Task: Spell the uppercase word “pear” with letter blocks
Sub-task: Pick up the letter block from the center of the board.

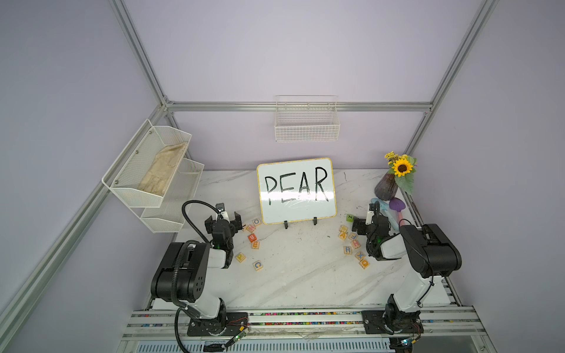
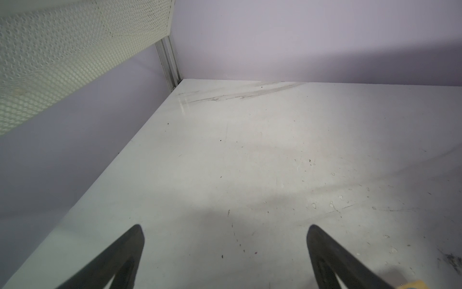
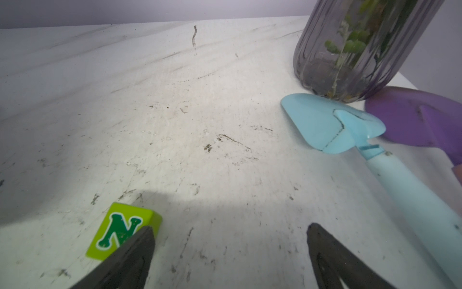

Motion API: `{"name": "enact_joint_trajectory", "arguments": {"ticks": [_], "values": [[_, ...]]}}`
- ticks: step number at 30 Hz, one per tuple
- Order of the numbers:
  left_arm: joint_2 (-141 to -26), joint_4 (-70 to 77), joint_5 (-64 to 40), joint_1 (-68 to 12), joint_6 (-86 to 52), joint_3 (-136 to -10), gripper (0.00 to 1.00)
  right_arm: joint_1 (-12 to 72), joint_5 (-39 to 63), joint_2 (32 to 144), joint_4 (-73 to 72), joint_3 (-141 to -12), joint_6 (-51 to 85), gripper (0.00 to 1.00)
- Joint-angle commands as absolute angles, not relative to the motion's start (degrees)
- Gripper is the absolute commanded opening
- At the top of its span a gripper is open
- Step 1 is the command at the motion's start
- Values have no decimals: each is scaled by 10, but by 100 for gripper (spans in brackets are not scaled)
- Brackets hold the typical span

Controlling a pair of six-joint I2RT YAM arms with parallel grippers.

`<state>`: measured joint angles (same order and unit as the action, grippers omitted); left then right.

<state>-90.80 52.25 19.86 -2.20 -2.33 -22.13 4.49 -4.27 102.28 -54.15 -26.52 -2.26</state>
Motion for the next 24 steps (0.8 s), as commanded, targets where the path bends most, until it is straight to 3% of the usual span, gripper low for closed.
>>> {"name": "enact_joint_trajectory", "arguments": {"ticks": [1,3,7,14,17,24], "values": [[-901,554,199,-18,-18,-213,100,42,-64,1013,-542,-268,-29,97],[-885,534,190,-18,-10,-221,100,42,-81,975,-483,-282,-20,97],[-790,346,184,-18,-11,-289,100,46,-78,856,-339,-327,-9,97],[-632,84,75,-43,-135,-403,100,84,-31,682,-84,-412,62,98],[-591,-13,44,-74,-215,-445,100,122,20,666,-20,-444,131,98],[-545,-35,9,-210,-399,-430,100,312,44,727,-31,-465,308,97]]}}
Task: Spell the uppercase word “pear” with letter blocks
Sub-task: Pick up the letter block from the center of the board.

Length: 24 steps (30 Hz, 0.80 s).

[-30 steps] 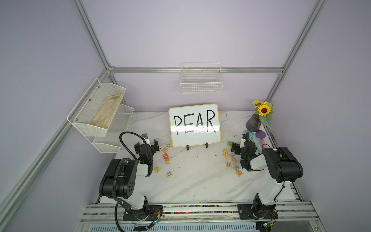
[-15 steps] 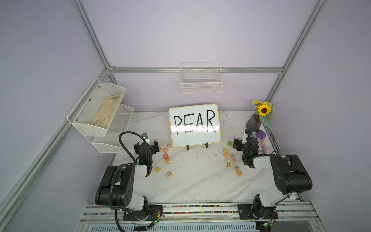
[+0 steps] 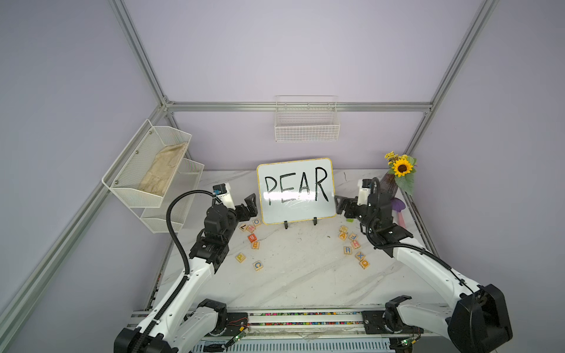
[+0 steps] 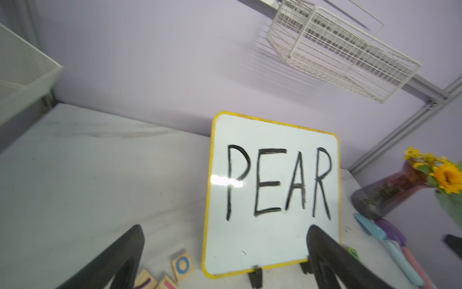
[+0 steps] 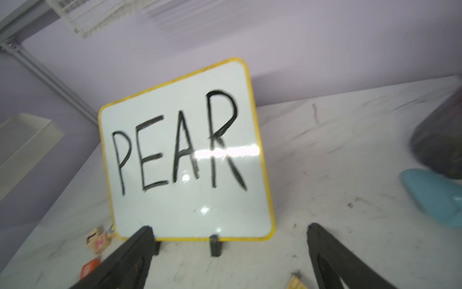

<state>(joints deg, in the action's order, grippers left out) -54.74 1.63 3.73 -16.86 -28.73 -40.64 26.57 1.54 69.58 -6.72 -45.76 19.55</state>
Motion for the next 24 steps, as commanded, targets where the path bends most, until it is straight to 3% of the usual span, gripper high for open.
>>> {"name": "enact_joint_trajectory", "arguments": {"ticks": [1,8,13,18,24], "values": [[-545,-36,11,-226,-418,-429,100,328,48,741,-34,-470,330,98],[-531,-42,34,-306,-526,-410,100,403,32,778,-1,-502,395,97],[-500,50,34,-315,-530,-360,100,417,43,763,-84,-472,396,97],[-502,46,41,-311,-536,-351,100,418,39,799,-13,-509,405,97],[-546,-238,196,-306,-545,-460,100,421,62,869,-23,-556,351,98]]}}
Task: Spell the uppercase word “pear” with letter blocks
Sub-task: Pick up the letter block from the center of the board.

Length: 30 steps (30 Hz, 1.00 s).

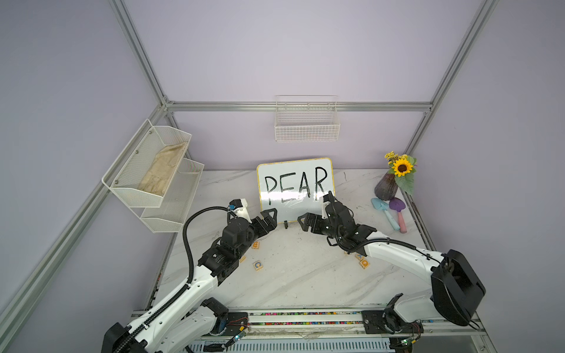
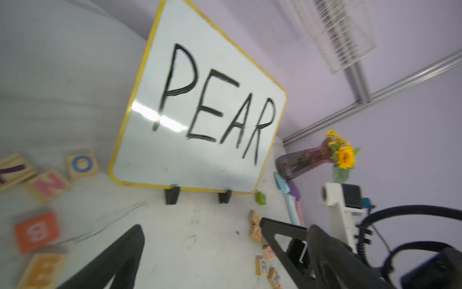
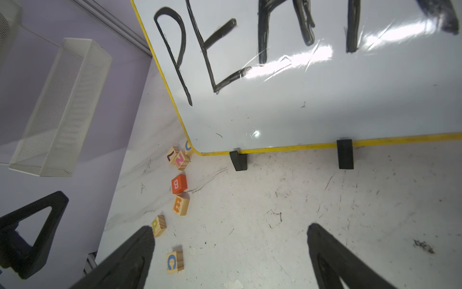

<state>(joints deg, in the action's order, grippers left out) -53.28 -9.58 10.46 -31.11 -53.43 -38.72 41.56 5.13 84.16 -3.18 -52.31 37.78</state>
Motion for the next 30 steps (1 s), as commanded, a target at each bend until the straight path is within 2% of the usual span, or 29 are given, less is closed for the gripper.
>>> {"name": "enact_joint_trajectory", "arguments": {"ticks": [1,6,9,16,23,30], "values": [[-550,-272,212,-306,-546,-471,100,422,69,878,-27,-562,338,97],[-576,-431,251,-279,-573,-519,100,425,23,893,-23,-590,250,97],[-578,-477,220,-248,-598,-510,100,425,21,898,-53,-594,222,97],[-605,-470,50,-126,-608,-450,100,443,115,943,-116,-622,196,97],[-662,-462,-1,-119,-636,-448,100,529,182,985,-74,-701,47,97],[-732,-478,-39,-105,-645,-451,100,556,258,1014,-139,-703,56,97]]}}
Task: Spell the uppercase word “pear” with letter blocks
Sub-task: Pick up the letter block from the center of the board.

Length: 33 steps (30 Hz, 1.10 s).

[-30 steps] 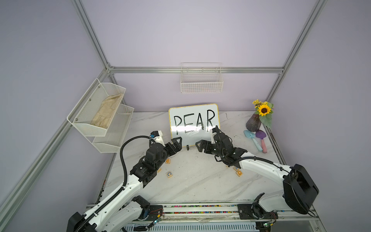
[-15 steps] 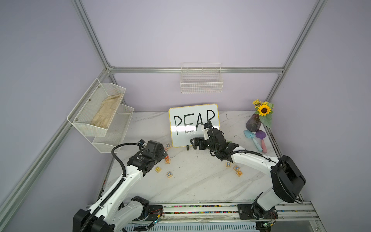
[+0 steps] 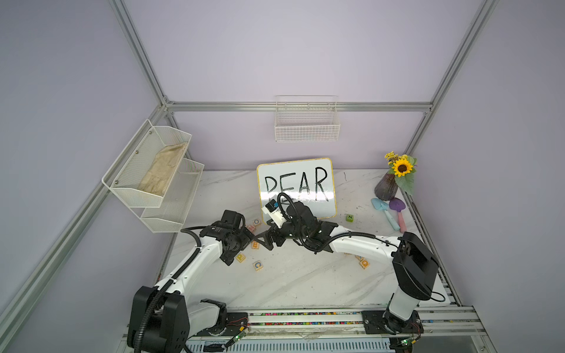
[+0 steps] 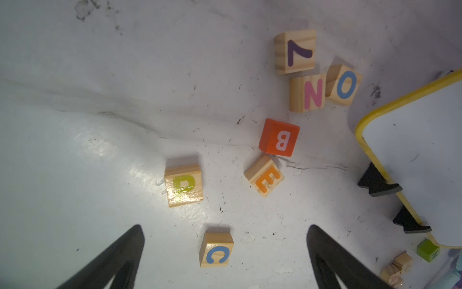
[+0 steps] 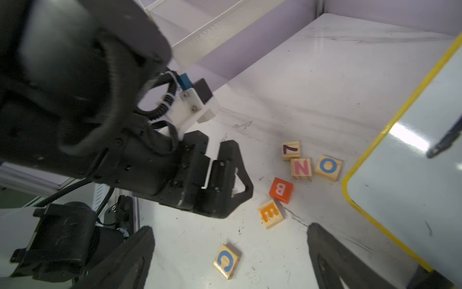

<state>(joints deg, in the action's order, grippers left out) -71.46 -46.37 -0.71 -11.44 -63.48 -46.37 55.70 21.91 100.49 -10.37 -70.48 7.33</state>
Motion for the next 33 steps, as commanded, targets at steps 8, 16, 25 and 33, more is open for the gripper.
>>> {"name": "enact_joint_trajectory", "arguments": {"ticks": [8,16,25,33], "values": [[-763,-478,-39,-90,-627,-441,100,559,205,999,-121,-677,33,97],[-771,-472,-32,-80,-613,-438,95,562,193,983,-107,-664,24,98],[-773,-468,-32,-75,-621,-427,95,626,74,959,-143,-581,-50,97],[-802,-458,-46,-71,-616,-434,90,646,39,970,-164,-565,-47,97]]}}
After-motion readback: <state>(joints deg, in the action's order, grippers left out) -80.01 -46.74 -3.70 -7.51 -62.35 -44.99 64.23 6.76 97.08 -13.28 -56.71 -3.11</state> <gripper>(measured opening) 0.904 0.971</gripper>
